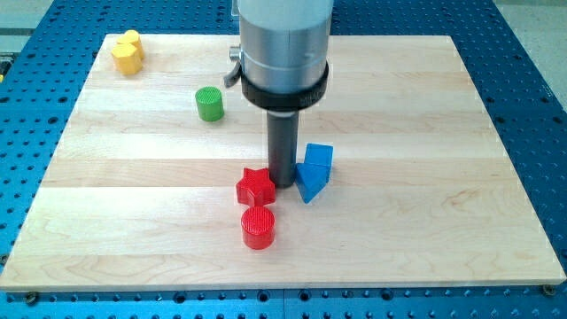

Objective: Place the cube at the bottom left of the green star

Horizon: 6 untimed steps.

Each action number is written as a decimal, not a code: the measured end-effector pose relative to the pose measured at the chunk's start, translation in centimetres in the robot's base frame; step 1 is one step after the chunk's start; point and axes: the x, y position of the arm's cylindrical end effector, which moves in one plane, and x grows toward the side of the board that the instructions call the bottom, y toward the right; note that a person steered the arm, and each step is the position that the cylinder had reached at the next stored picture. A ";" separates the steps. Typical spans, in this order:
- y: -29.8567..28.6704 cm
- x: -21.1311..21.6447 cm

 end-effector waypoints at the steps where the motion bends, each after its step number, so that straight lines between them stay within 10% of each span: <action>1: 1.1 3.3; 2: 2.1 8.0; 6: 5.0 -5.2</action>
